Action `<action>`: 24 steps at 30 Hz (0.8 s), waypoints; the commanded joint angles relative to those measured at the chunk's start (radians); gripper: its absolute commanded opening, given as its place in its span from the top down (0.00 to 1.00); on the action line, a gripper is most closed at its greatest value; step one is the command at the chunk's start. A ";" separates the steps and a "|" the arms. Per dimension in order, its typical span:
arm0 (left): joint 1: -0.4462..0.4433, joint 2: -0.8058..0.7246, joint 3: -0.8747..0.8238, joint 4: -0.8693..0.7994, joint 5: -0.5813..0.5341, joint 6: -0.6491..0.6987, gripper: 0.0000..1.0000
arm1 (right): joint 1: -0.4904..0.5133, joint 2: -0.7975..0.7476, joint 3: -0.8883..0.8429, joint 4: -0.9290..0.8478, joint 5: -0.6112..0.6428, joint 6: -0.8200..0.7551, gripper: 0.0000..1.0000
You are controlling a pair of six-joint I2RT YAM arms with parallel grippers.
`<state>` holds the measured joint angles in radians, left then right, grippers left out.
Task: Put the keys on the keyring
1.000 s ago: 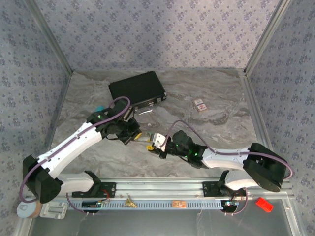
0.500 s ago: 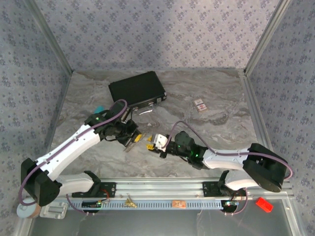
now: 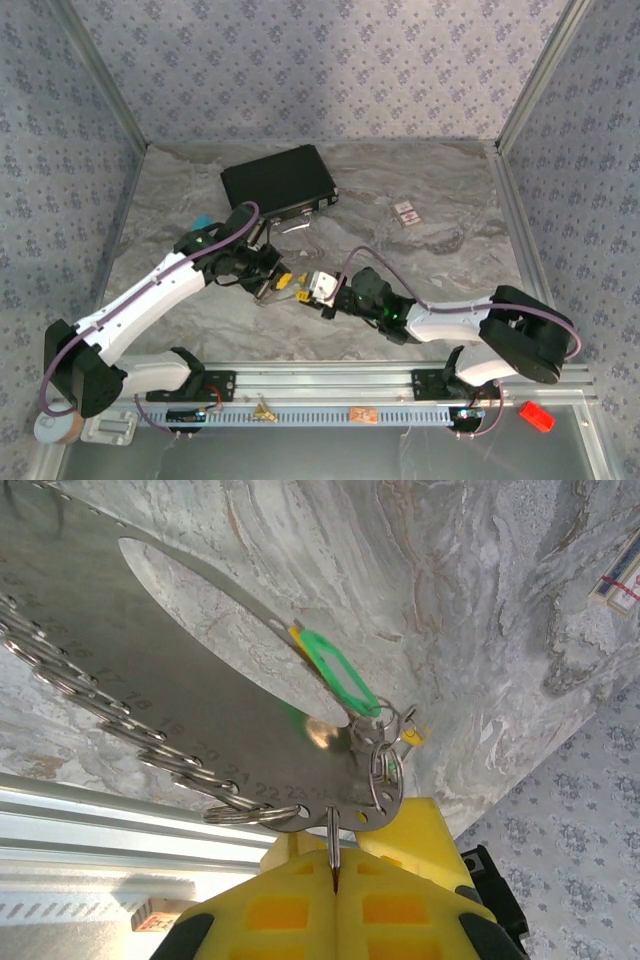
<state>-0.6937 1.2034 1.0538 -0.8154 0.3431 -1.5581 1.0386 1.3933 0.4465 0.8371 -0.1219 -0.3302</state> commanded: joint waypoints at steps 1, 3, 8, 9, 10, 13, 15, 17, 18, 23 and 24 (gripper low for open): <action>0.006 -0.002 0.023 0.001 0.051 -0.082 1.00 | 0.006 0.015 0.037 0.059 0.016 -0.009 0.73; 0.006 -0.001 0.021 0.003 0.055 -0.086 1.00 | 0.007 0.023 0.042 0.067 0.018 -0.008 0.73; 0.006 -0.001 0.019 0.005 0.062 -0.089 1.00 | 0.008 0.043 0.059 0.084 0.024 -0.010 0.73; 0.006 -0.001 0.020 0.004 0.065 -0.092 1.00 | 0.009 0.047 0.061 0.088 0.024 -0.010 0.73; 0.006 -0.001 0.019 0.005 0.067 -0.091 1.00 | 0.009 0.049 0.064 0.090 0.022 -0.009 0.73; 0.006 -0.002 0.017 0.010 0.072 -0.099 1.00 | 0.010 0.057 0.070 0.096 0.019 -0.006 0.74; 0.006 -0.002 0.015 0.013 0.075 -0.104 1.00 | 0.009 0.062 0.075 0.098 0.018 -0.006 0.75; 0.006 -0.002 0.015 0.013 0.077 -0.107 1.00 | 0.011 0.067 0.079 0.104 0.016 -0.004 0.77; 0.006 -0.003 0.014 0.014 0.077 -0.108 1.00 | 0.011 0.071 0.080 0.105 0.015 -0.001 0.79; 0.006 -0.014 0.005 0.017 0.074 -0.118 1.00 | 0.011 0.083 0.090 0.117 0.011 0.010 0.96; 0.006 -0.021 0.002 0.019 0.065 -0.119 1.00 | 0.010 0.084 0.090 0.115 0.008 0.011 1.00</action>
<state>-0.6849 1.2030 1.0538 -0.8055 0.3740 -1.6108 1.0443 1.4658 0.4973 0.9070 -0.1150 -0.3244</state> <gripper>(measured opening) 0.042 0.043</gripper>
